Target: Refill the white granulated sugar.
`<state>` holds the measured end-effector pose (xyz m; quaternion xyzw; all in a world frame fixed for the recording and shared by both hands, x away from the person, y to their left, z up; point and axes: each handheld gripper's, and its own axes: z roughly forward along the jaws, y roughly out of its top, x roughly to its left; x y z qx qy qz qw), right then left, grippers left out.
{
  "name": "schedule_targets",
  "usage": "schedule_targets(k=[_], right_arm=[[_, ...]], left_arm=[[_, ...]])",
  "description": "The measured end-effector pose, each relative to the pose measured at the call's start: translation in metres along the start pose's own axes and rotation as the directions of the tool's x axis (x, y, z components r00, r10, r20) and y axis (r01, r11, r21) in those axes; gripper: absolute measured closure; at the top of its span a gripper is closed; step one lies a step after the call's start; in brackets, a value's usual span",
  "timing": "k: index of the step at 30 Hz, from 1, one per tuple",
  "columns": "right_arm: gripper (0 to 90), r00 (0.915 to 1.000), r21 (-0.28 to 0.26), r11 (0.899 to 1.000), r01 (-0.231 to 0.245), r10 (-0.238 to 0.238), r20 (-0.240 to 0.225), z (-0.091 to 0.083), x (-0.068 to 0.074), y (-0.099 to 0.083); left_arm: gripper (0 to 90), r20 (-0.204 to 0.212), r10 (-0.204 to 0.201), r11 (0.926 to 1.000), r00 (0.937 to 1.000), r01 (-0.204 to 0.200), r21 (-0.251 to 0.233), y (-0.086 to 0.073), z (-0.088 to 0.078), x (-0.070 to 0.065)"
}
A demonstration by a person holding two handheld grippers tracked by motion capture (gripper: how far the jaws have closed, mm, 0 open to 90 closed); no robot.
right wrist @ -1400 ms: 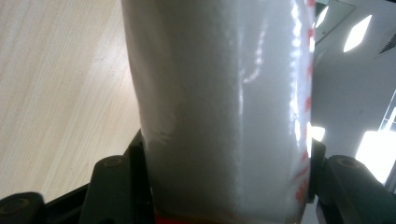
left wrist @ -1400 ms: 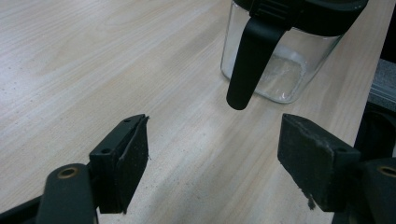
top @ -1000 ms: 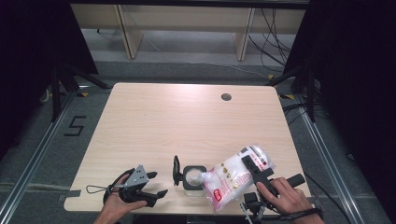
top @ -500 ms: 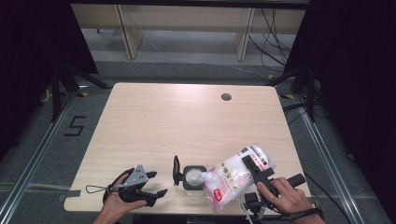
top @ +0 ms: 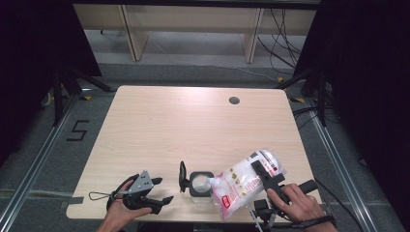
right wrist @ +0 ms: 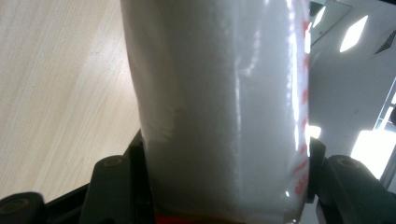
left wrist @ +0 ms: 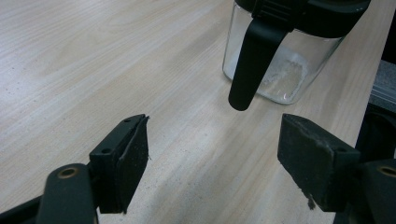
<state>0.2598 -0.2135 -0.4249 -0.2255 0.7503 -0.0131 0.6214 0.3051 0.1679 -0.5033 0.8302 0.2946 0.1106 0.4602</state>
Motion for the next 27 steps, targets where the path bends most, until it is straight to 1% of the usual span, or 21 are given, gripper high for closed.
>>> schedule_targets(k=[1, 2, 3, 4, 5, 8, 9, 11, 12, 13, 16, 17, 20, 21, 22, 23, 24, 25, 26, 27], right_arm=[[43.5, 1.0000, 0.004, 1.000, 0.002, -0.002, 0.002, -0.0005, -0.0003, 0.0000], [43.5, 1.0000, 0.004, 1.000, 0.002, -0.002, 0.002, -0.0005, -0.0003, 0.0000], [43.4, 1.0000, 0.004, 1.000, 0.004, -0.004, 0.002, -0.0005, -0.0002, -0.0003], [43.4, 1.0000, 0.002, 1.000, 0.005, -0.005, 0.001, -0.0004, -0.0006, -0.0004], [43.4, 1.0000, 0.002, 1.000, 0.005, -0.005, 0.002, -0.0004, -0.0006, -0.0005], [43.4, 0.9999, -0.002, 1.000, 0.009, -0.009, 0.004, -0.0003, -0.0010, -0.0003], [43.4, 0.9999, 0.008, 1.000, 0.013, -0.013, -0.008, -0.0011, -0.0017, 0.0001], [43.4, 0.9998, -0.006, 1.000, 0.018, -0.018, 0.003, -0.0009, -0.0014, -0.0004], [43.4, 0.9998, -0.007, 1.000, 0.019, -0.019, 0.004, -0.0009, -0.0016, -0.0002], [43.4, 0.9998, -0.007, 1.000, 0.018, -0.018, 0.002, -0.0011, -0.0016, 0.0000], [43.4, 0.9998, -0.008, 1.000, 0.019, -0.018, 0.005, -0.0014, -0.0019, 0.0002], [43.4, 0.9997, -0.011, 1.000, 0.024, -0.024, 0.003, -0.0014, -0.0025, 0.0002], [43.4, 0.9997, -0.010, 1.000, 0.022, -0.022, 0.004, -0.0018, -0.0025, 0.0000], [43.4, 0.9998, -0.008, 1.000, 0.021, -0.021, 0.005, -0.0021, -0.0026, -0.0002], [43.4, 0.9997, -0.011, 1.000, 0.024, -0.024, 0.005, -0.0020, -0.0029, -0.0002], [43.4, 0.9999, -0.008, 1.000, 0.013, -0.013, 0.003, -0.0023, -0.0019, -0.0004], [43.4, 0.9999, -0.008, 1.000, 0.013, -0.013, 0.003, -0.0023, -0.0019, -0.0004], [43.4, 0.9999, -0.005, 1.000, 0.010, -0.010, 0.004, -0.0026, -0.0017, -0.0005], [43.4, 1.0000, 0.000, 1.000, 0.003, -0.003, -0.002, -0.0032, -0.0011, -0.0005], [43.4, 0.9999, -0.005, 1.000, 0.010, -0.010, 0.004, -0.0029, -0.0019, -0.0004]], left_arm=[[24.1, 0.000, 0.020, 0.9998, 0.9998, -0.020, 0.000, 0.0005, -0.0002, 0.0012], [24.1, 0.000, 0.020, 0.9998, 0.9998, -0.020, 0.000, 0.0005, -0.0002, 0.0012], [24.1, 0.002, 0.029, 0.9996, 0.9996, -0.029, 0.001, 0.0007, -0.0003, 0.0016], [24.1, -0.001, 0.018, 0.9998, 0.9998, -0.018, -0.004, 0.0004, 0.0000, 0.0009], [24.1, 0.001, 0.025, 0.9997, 0.9997, -0.025, -0.001, 0.0006, -0.0002, 0.0016], [24.1, 0.001, 0.024, 0.9997, 0.9997, -0.024, -0.001, 0.0005, -0.0002, 0.0015], [24.1, 0.001, 0.019, 0.9998, 0.9998, -0.019, -0.001, 0.0005, -0.0002, 0.0011], [24.1, 0.001, 0.025, 0.9997, 0.9997, -0.025, -0.001, 0.0006, -0.0002, 0.0015], [24.1, -0.001, 0.020, 0.9998, 0.9998, -0.020, 0.008, 0.0002, -0.0007, 0.0013], [24.1, -0.001, 0.007, 1.0000, 1.0000, -0.007, 0.007, 0.0000, -0.0005, 0.0006], [24.1, -0.006, 0.001, 1.0000, 1.0000, -0.001, -0.006, 0.0000, -0.0001, -0.0001], [24.1, 0.002, 0.028, 0.9996, 0.9996, -0.028, -0.001, 0.0007, -0.0003, 0.0017], [24.1, -0.004, 0.020, 0.9998, 0.9998, -0.020, -0.005, 0.0004, -0.0001, 0.0010], [24.1, -0.003, 0.026, 0.9996, 0.9996, -0.026, -0.006, 0.0006, -0.0001, 0.0015], [24.1, -0.003, 0.024, 0.9997, 0.9997, -0.024, -0.006, 0.0005, -0.0002, 0.0013], [24.1, -0.003, 0.022, 0.9997, 0.9997, -0.022, -0.006, 0.0005, -0.0002, 0.0013], [24.1, -0.003, 0.022, 0.9997, 0.9997, -0.022, -0.006, 0.0005, -0.0002, 0.0013], [24.1, -0.008, 0.008, 0.9999, 0.9999, -0.008, -0.006, 0.0002, -0.0004, 0.0004], [24.1, -0.008, 0.004, 1.0000, 1.0000, -0.004, -0.007, 0.0001, -0.0003, 0.0001], [24.1, -0.007, 0.005, 1.0000, 1.0000, -0.005, -0.006, 0.0001, -0.0004, 0.0001]])
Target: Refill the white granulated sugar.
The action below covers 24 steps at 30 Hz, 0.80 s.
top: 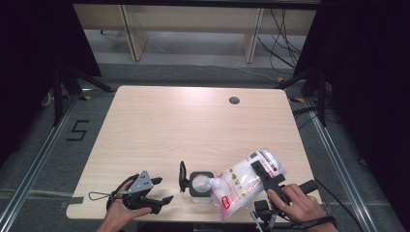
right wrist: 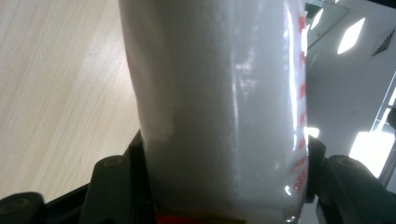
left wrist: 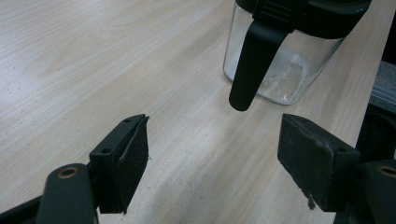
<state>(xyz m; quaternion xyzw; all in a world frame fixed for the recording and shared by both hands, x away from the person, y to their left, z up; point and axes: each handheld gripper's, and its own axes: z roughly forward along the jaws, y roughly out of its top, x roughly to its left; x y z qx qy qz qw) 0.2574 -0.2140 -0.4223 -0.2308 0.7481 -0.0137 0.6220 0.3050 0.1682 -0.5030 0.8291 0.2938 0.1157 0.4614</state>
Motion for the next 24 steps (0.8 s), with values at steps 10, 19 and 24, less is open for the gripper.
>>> schedule_targets(k=[10, 19, 24], right_arm=[[43.5, 0.9999, 0.010, 1.000, -0.007, 0.007, -0.014, -0.0009, 0.0001, 0.0016], [43.5, 0.9999, 0.001, 1.000, 0.003, -0.003, -0.011, -0.0008, -0.0011, 0.0014], [43.5, 0.9999, 0.008, 1.000, -0.009, 0.009, -0.012, -0.0012, -0.0004, 0.0011]], left_arm=[[24.1, -0.002, 0.008, 0.9999, 1.0000, -0.008, 0.005, 0.0002, -0.0006, 0.0006], [24.1, -0.004, 0.011, 0.9999, 0.9999, -0.011, 0.008, 0.0002, -0.0008, 0.0010], [24.1, -0.002, 0.002, 1.0000, 1.0000, -0.002, -0.001, 0.0002, 0.0000, 0.0002]])
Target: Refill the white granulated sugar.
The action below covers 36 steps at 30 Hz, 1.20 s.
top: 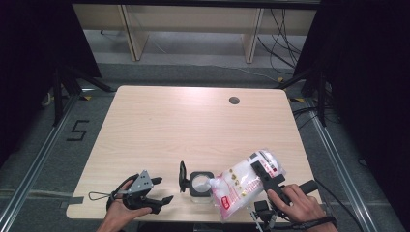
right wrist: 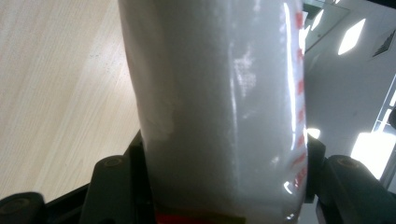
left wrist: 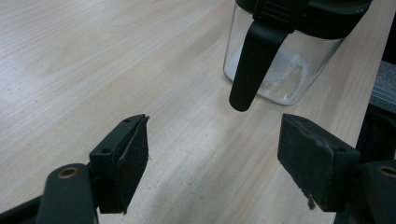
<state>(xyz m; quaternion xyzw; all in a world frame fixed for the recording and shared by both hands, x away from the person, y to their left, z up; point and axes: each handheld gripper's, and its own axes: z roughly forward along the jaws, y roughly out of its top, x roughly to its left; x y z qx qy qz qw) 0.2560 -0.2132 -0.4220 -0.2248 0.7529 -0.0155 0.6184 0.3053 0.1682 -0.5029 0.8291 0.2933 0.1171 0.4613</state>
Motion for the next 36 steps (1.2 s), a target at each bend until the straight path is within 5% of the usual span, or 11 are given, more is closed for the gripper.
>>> schedule_targets(k=[6, 7, 36], right_arm=[[43.6, 0.9999, 0.002, 1.000, -0.015, 0.015, -0.005, -0.0001, 0.0010, -0.0002], [43.6, 0.9993, -0.012, 0.999, 0.037, -0.037, 0.003, 0.0006, -0.0020, -0.0013], [43.7, 0.9999, -0.020, 1.000, 0.009, -0.009, 0.007, 0.0003, 0.0006, -0.0019]], left_arm=[[24.1, 0.000, 0.006, 1.0000, 1.0000, -0.006, 0.005, 0.0000, -0.0005, 0.0005], [24.1, 0.000, 0.000, 1.0000, 1.0000, 0.000, 0.000, 0.0000, -0.0002, 0.0001], [24.1, 0.001, 0.000, 1.0000, 1.0000, 0.000, -0.001, -0.0001, -0.0001, 0.0002]])
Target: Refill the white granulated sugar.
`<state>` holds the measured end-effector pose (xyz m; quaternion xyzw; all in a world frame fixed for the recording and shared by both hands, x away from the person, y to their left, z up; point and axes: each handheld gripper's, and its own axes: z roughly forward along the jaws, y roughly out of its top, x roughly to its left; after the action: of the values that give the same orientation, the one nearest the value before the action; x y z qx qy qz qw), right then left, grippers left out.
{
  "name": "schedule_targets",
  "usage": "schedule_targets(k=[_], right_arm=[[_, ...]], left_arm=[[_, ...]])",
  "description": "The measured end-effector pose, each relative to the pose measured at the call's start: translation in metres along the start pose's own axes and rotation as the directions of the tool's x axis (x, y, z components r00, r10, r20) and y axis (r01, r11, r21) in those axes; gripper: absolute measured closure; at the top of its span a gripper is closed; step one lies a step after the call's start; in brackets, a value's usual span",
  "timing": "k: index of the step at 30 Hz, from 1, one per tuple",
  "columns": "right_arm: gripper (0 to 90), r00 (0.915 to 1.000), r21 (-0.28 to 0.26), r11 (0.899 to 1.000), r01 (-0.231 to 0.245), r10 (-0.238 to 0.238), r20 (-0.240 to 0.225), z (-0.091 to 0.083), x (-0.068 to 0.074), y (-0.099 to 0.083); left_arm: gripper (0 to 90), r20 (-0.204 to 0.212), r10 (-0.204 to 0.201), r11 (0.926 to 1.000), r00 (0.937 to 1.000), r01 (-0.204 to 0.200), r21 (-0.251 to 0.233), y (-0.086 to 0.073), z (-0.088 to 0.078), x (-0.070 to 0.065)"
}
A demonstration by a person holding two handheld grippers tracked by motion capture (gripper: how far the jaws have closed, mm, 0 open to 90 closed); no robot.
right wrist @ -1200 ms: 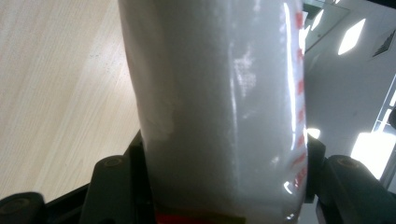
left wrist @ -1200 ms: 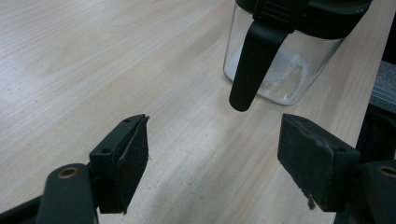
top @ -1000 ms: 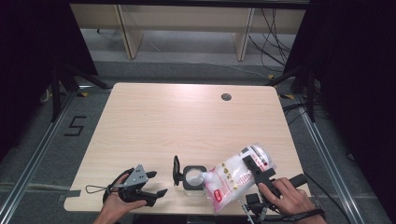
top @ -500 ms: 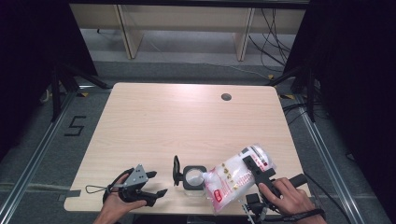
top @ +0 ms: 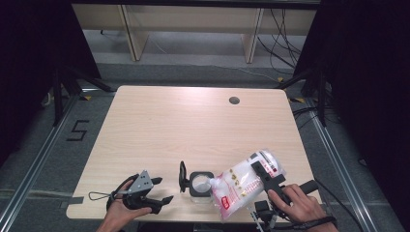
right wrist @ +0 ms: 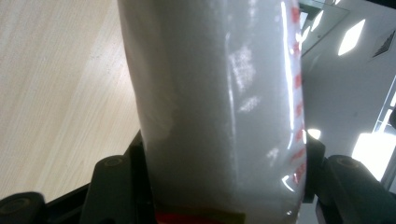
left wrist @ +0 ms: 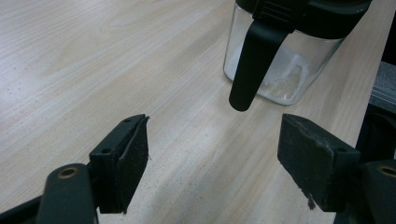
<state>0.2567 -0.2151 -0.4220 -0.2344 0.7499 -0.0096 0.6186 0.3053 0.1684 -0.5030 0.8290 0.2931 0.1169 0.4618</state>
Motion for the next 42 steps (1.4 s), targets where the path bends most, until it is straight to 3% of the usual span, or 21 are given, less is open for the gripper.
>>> schedule_targets(k=[13, 14, 18, 19, 24, 33, 37, 42], right_arm=[[43.9, 1.0000, 0.004, 1.000, -0.001, 0.001, 0.001, 0.0003, 0.0012, 0.0003], [43.8, 1.0000, 0.002, 1.000, -0.001, 0.001, 0.001, 0.0004, 0.0013, 0.0002], [43.9, 1.0000, -0.003, 1.000, 0.005, -0.005, 0.006, 0.0009, 0.0007, 0.0006], [43.9, 1.0000, 0.000, 1.000, -0.001, 0.001, 0.001, 0.0007, 0.0016, 0.0004], [43.9, 1.0000, -0.008, 1.000, -0.001, 0.001, 0.000, 0.0022, 0.0020, -0.0002], [44.0, 1.0000, -0.012, 1.000, -0.008, 0.008, 0.002, 0.0034, 0.0031, -0.0013], [44.0, 1.0000, -0.013, 1.000, -0.007, 0.007, 0.004, 0.0035, 0.0030, -0.0012], [43.9, 0.9999, -0.014, 1.000, -0.011, 0.011, 0.003, 0.0038, 0.0034, -0.0016]], left_arm=[[24.1, 0.000, -0.001, 1.0000, 1.0000, 0.001, -0.001, 0.0000, -0.0002, 0.0001], [24.1, -0.007, 0.022, 0.9996, 0.9997, -0.022, 0.019, 0.0003, -0.0013, 0.0019], [24.1, 0.000, -0.002, 1.0000, 1.0000, 0.002, -0.001, 0.0001, -0.0002, 0.0001], [24.1, -0.005, 0.015, 0.9998, 0.9999, -0.015, 0.013, 0.0002, -0.0011, 0.0014], [24.1, -0.007, 0.019, 0.9997, 0.9998, -0.019, 0.017, 0.0002, -0.0013, 0.0017], [24.1, -0.003, 0.000, 1.0000, 1.0000, 0.000, 0.007, -0.0001, -0.0007, 0.0006], [24.1, -0.006, 0.022, 0.9996, 0.9997, -0.022, 0.017, 0.0003, -0.0013, 0.0018], [24.1, -0.003, -0.001, 1.0000, 1.0000, 0.001, 0.007, -0.0001, -0.0007, 0.0005]])
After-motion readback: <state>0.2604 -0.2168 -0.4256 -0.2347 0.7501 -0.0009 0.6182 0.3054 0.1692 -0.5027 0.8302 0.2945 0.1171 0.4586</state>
